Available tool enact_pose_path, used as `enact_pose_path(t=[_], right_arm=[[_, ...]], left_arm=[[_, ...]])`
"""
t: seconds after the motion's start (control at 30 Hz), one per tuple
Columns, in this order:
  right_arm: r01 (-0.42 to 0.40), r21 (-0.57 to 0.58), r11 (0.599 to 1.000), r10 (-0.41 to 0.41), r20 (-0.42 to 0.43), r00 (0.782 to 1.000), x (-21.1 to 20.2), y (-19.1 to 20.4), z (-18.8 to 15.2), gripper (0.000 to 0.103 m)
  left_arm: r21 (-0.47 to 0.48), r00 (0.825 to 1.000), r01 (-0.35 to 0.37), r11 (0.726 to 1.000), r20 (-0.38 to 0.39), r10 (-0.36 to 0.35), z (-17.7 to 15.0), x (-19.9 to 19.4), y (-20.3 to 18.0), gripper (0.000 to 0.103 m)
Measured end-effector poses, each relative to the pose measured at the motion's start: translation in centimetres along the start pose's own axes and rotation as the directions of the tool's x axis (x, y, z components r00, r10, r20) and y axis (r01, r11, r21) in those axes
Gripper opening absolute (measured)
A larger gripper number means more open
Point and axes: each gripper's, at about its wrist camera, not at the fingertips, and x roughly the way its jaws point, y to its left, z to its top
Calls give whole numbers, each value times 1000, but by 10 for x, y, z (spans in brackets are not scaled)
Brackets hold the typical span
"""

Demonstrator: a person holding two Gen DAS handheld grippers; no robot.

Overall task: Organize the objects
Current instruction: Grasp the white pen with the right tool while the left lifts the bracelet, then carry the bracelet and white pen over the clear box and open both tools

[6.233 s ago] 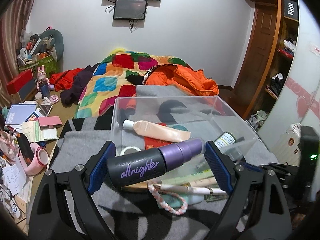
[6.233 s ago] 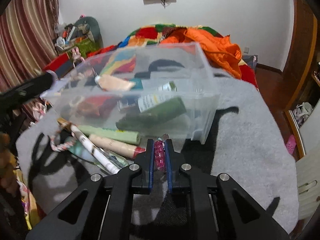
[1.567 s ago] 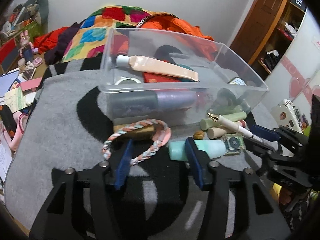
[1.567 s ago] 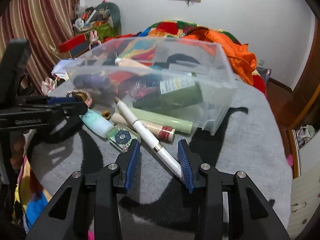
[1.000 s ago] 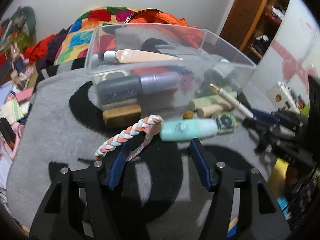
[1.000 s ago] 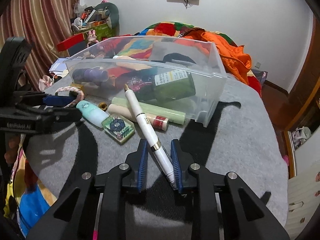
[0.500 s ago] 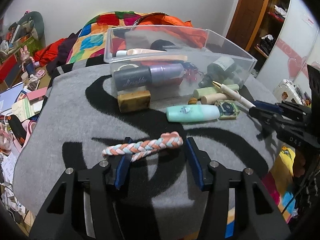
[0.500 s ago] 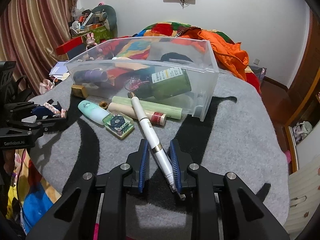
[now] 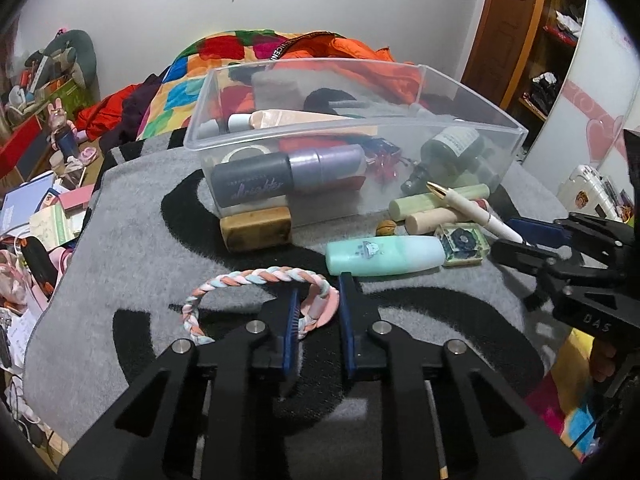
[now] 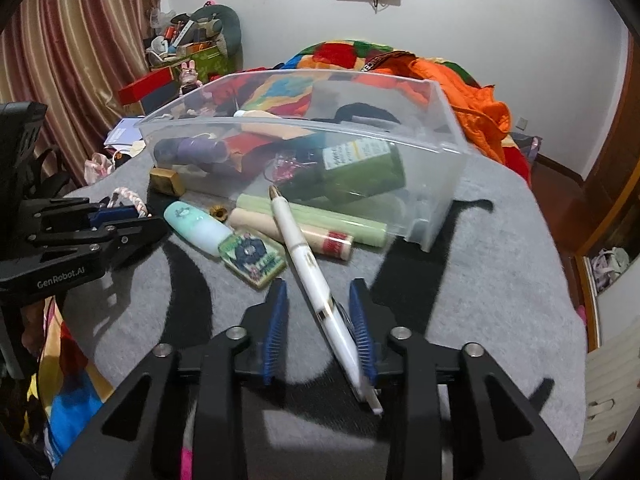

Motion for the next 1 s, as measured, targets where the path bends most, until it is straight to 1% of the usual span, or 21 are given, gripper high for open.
enact_pose_path(t=[0.17,0.23,0.47,0.77,1.0], right_arm=[[-5,-10,1000,5,-4,1000,12,4,6,30],[-2,-9,1000,2,3,1000,13,5,6,22],[-15,-13,1000,16,31,999,1,7,1,10],[-34,-3,999,34,107,994,-29,7,3,10],[-46,6,999,44,170,984,-52,8,11,10]], left_arm=[[5,1000,-5,1000,10,5,0,0,-1,14],[2,1000,-8,1000,14,8,-1,0,-1,13],[-45,999,6,999,38,-4,1,-9,6,12],[-49,994,21,999,109,-15,8,-40,0,12],[-39,984,44,998,174,-36,20,-61,-9,12]])
